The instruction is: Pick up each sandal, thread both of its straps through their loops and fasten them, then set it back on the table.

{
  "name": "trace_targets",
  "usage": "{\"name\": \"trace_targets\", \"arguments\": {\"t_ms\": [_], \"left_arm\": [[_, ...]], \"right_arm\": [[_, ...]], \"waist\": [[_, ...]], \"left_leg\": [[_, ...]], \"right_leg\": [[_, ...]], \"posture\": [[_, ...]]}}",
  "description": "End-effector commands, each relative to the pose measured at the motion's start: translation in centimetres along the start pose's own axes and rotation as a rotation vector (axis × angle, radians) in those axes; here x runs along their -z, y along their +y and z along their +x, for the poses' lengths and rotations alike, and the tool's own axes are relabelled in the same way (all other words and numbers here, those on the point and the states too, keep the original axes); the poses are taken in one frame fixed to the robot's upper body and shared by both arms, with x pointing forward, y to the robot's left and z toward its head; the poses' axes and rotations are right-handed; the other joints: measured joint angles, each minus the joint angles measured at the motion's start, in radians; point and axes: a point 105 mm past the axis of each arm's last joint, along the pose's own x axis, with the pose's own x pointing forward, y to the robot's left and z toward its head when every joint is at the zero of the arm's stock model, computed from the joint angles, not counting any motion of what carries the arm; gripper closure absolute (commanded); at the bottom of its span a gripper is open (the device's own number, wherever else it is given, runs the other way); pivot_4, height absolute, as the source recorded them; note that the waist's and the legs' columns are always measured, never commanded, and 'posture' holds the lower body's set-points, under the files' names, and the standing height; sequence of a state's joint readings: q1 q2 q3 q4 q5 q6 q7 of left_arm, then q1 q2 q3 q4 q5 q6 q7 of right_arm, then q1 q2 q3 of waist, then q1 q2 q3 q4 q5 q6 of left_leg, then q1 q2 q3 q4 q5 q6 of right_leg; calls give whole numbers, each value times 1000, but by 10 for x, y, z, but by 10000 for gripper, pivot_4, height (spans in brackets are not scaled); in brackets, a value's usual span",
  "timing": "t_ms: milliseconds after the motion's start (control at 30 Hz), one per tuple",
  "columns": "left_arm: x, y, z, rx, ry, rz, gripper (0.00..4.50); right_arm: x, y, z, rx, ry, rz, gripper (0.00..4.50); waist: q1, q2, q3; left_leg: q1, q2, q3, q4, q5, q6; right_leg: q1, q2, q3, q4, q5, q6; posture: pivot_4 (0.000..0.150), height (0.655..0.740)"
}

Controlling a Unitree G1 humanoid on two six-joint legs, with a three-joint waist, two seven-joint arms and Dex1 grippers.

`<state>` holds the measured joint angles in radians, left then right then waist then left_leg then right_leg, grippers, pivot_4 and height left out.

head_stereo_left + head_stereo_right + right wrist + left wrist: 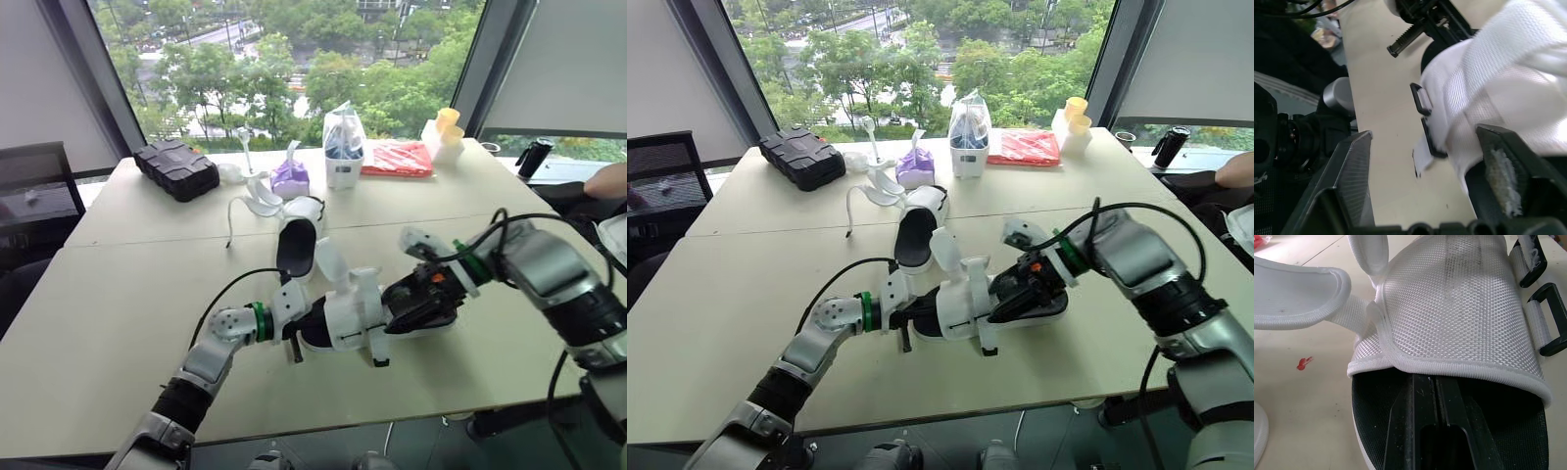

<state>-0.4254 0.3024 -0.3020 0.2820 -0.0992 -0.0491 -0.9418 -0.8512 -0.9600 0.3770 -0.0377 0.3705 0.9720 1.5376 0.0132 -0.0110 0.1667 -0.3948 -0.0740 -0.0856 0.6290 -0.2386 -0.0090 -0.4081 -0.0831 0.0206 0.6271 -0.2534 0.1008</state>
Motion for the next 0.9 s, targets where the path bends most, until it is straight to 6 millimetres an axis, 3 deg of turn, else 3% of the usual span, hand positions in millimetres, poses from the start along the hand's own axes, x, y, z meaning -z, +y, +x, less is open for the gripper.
{"name": "trace_targets", "arguments": {"t_ms": [33, 167, 267, 467, 700, 900], "left_arm": [[37, -20, -1, 53, 130, -78, 45000], [37, -21, -1, 56, 127, -79, 45000], [39, -23, 0, 59, 125, -84, 45000], [39, -23, 2, 65, 122, -84, 45000], [38, -22, 1, 69, 124, -77, 45000], [37, -22, 2, 70, 121, -76, 45000]], "right_arm": [[-3, 11, -14, 25, -21, 11, 11452], [6, 22, -18, 30, -33, 69, 11452], [29, 38, -6, -15, -58, 189, 11452], [60, 34, 16, 22, -87, 319, 11452], [60, 23, 41, 54, -169, 335, 11452], [53, 25, 55, 41, -193, 332, 11452]], "waist": [[0, 0, 0], [0, 0, 0], [4, -1, -1], [1, 1, -2], [1, 0, -3], [1, 0, -4]], "left_leg": [[0, 0, 0, 0, 0, 0], [0, 0, 0, 0, 0, 0], [0, 0, -1, 0, 0, 0], [0, 0, 1, 2, -1, 2], [2, 1, 1, 2, -1, 2], [2, 1, 1, 1, -1, 3]], "right_leg": [[0, 0, 0, 0, 0, 0], [1, 0, 0, -1, 0, 0], [1, 0, 0, -2, 0, 0], [3, -2, -1, -4, 0, 0], [6, -3, -5, -6, 1, 1], [6, -3, -5, -7, 1, 1]], "posture": [[1500, 7400], [1500, 7400], [1500, 7400], [1500, 7400], [1500, 7400], [1500, 7400]]}}
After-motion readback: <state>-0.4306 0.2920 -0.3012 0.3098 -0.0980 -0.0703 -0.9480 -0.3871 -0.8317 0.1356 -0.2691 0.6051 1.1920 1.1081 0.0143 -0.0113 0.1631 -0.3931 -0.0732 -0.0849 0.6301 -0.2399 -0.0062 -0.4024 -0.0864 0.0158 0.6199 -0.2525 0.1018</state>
